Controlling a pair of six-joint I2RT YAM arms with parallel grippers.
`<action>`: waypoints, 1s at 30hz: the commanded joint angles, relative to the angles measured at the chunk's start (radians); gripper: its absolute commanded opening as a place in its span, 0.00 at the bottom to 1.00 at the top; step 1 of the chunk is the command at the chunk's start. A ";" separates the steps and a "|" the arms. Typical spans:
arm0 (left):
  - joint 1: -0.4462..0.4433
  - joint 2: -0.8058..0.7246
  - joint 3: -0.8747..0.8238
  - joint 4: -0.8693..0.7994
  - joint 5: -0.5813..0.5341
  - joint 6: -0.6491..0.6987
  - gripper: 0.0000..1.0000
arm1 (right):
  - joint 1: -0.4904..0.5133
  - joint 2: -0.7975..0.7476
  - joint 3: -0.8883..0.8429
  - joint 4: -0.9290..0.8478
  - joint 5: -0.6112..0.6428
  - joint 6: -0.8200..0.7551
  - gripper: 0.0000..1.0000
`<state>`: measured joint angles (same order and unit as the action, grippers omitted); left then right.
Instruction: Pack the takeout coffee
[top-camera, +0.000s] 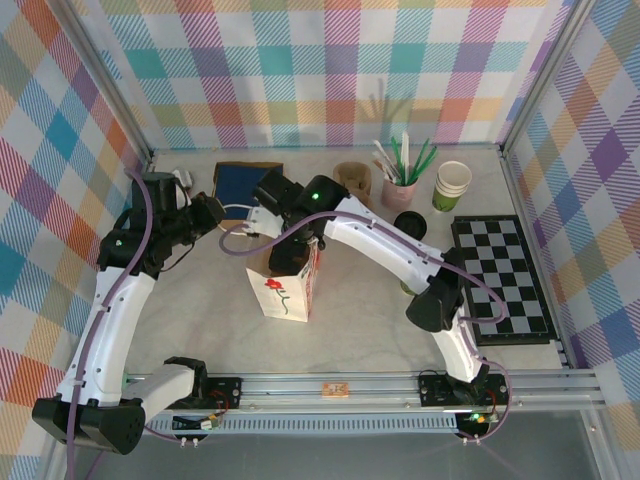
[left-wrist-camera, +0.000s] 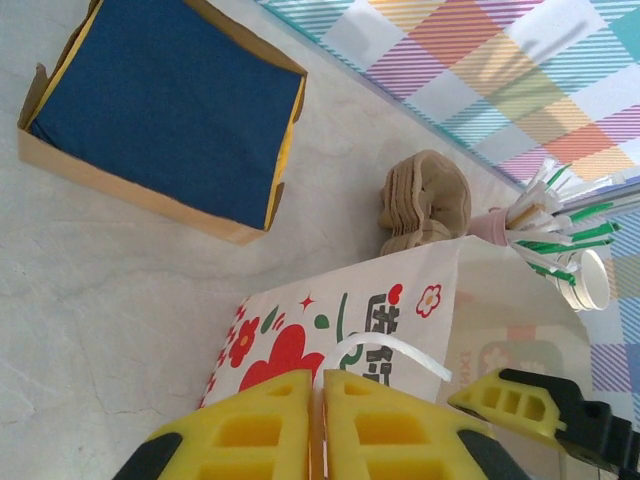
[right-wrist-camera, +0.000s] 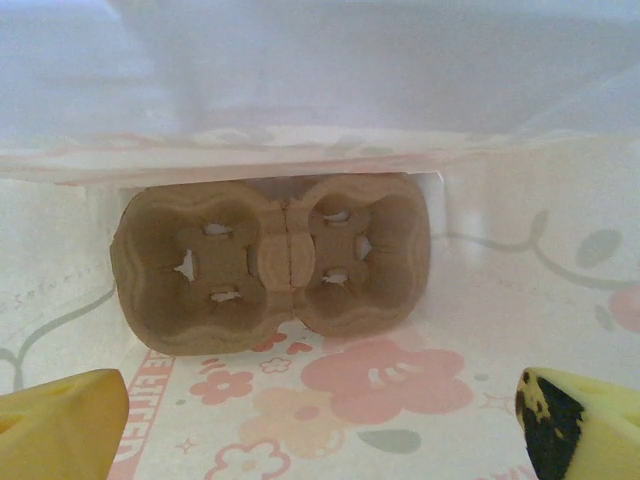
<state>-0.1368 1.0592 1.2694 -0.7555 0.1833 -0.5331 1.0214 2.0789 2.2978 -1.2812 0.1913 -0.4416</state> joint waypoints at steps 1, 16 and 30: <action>-0.011 -0.001 0.040 0.001 0.008 0.013 0.24 | 0.014 -0.069 0.035 -0.017 0.010 0.014 0.99; -0.063 0.044 0.198 -0.080 -0.031 0.120 0.75 | 0.057 -0.149 0.249 -0.048 0.152 0.221 0.99; -0.210 0.305 0.384 -0.233 -0.079 0.299 0.79 | -0.298 -0.181 0.199 -0.099 -0.136 0.749 0.99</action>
<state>-0.3252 1.3361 1.6299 -0.9222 0.1318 -0.2962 0.7872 1.8698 2.5248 -1.3155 0.1757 0.1135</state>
